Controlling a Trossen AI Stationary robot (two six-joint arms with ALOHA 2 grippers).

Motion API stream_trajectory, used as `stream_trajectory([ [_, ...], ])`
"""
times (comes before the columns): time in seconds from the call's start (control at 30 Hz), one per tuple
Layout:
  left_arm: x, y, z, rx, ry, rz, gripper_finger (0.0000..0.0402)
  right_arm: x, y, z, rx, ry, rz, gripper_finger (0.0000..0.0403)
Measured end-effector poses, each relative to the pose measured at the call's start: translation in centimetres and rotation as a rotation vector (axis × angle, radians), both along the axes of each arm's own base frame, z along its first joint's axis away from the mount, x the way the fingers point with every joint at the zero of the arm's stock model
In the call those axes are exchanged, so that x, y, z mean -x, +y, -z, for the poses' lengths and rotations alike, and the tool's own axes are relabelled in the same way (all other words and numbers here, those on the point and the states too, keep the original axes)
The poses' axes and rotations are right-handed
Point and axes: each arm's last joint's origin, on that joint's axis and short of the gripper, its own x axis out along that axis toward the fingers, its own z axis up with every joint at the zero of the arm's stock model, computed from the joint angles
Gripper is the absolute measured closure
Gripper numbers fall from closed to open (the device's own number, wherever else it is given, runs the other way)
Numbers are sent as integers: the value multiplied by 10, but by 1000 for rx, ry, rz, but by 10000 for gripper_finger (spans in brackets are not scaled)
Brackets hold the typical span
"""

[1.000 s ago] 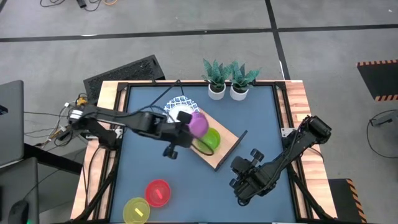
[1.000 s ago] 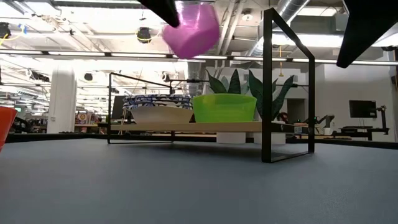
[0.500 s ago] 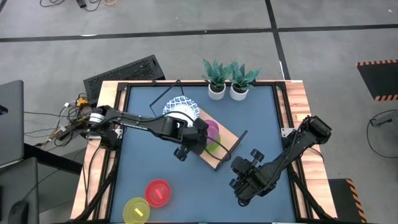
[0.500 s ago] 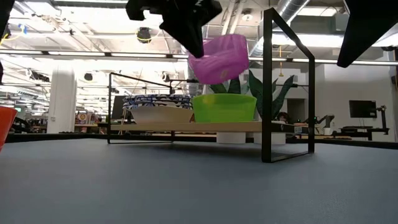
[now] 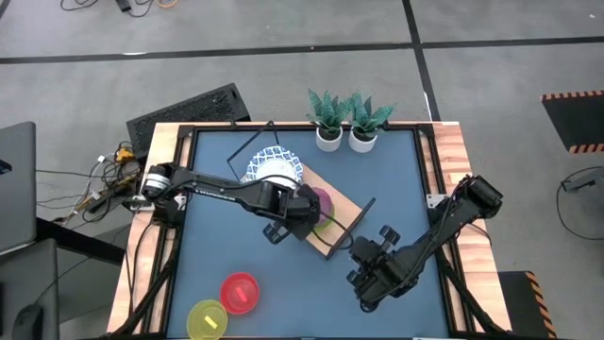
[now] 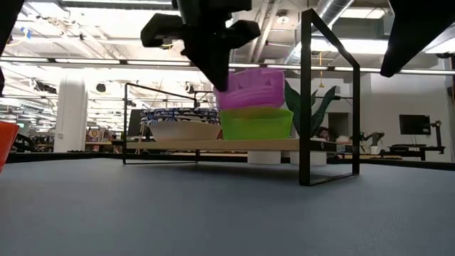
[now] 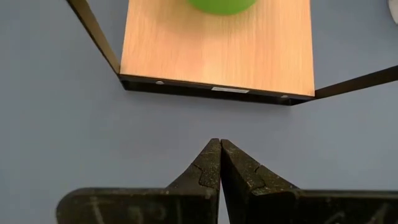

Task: Place and stack bowls onto a shelf
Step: Stack the purple bowl on top of the green bowl on the shelf

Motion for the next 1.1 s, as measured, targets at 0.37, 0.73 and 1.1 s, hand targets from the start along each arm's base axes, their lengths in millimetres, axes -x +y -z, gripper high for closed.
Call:
stream_trajectory([
  [0.37, -4, 4, 11, -29, 41, 21, 402, 0, 0, 0, 0, -1, 0, 372],
  [0.73, -6, 3, 10, -22, 28, 67, 402, 1, -1, 0, 5, 7, 0, 372],
  [1.1, -6, 3, 10, 6, 30, 95, 360, 1, -1, 0, 6, 8, -2, 372],
])
